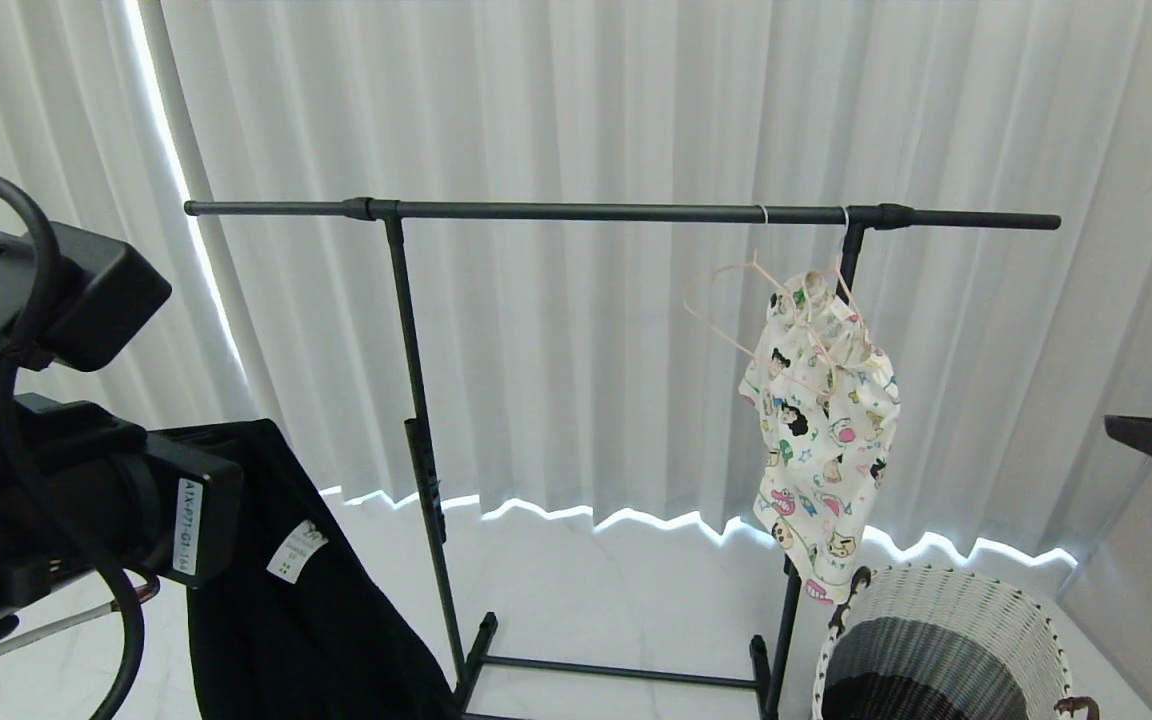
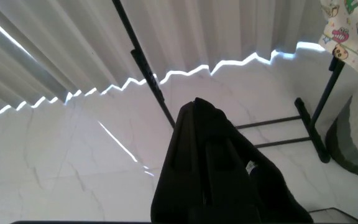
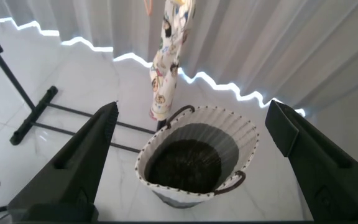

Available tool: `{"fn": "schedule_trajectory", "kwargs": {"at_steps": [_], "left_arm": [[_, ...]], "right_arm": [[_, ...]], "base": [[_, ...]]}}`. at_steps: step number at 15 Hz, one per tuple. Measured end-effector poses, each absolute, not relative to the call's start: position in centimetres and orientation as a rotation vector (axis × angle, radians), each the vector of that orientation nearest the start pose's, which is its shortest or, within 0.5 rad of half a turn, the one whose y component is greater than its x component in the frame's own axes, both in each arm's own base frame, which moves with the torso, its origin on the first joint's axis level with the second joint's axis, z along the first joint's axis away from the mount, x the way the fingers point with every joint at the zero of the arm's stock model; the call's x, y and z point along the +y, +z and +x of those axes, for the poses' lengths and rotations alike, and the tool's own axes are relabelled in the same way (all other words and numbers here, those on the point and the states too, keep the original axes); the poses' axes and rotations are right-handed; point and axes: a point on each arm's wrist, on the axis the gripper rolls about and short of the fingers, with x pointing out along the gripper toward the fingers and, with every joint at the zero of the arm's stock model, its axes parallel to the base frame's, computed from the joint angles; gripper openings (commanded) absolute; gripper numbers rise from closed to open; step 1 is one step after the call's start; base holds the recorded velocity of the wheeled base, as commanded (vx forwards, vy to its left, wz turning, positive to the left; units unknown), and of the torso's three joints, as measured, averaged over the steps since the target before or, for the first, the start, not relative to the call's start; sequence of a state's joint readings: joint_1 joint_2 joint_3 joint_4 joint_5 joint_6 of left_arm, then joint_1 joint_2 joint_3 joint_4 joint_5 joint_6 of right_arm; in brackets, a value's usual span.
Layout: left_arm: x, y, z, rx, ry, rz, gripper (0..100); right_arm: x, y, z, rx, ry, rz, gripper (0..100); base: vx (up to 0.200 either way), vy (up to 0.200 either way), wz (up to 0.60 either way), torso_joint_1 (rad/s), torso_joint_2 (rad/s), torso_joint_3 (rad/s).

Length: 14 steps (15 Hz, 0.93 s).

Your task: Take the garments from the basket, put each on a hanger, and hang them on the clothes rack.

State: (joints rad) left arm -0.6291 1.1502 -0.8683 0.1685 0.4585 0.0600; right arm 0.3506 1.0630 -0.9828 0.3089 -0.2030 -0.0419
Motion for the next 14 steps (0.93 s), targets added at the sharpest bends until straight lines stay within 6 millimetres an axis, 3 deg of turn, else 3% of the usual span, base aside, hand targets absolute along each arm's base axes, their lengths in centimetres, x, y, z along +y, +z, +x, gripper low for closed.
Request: {"fn": "schedule_trajectory", "kwargs": {"at_steps": [8, 11, 14], "left_arm": [[-8.5, 25.1, 13.4, 0.393, -0.181, 0.304, 0], [-8.5, 25.1, 13.4, 0.395, -0.183, 0.305, 0], [-8.5, 25.0, 13.4, 0.399, -0.183, 0.307, 0]], "right_arm": [[4.3, 28.0, 13.0, 0.397, 0.152, -0.156, 100], [4.6, 28.1, 13.7, 0.363, 0.164, -0.143, 100], [4.8, 27.9, 14.4, 0.372, 0.175, -0.145, 100]], "base": [[0.000, 0.000, 0.00, 0.240, -0.53, -0.288], [0.000, 0.000, 0.00, 0.136, -0.28, -0.145], [0.200, 0.133, 0.00, 0.020, -0.05, -0.022]]}}
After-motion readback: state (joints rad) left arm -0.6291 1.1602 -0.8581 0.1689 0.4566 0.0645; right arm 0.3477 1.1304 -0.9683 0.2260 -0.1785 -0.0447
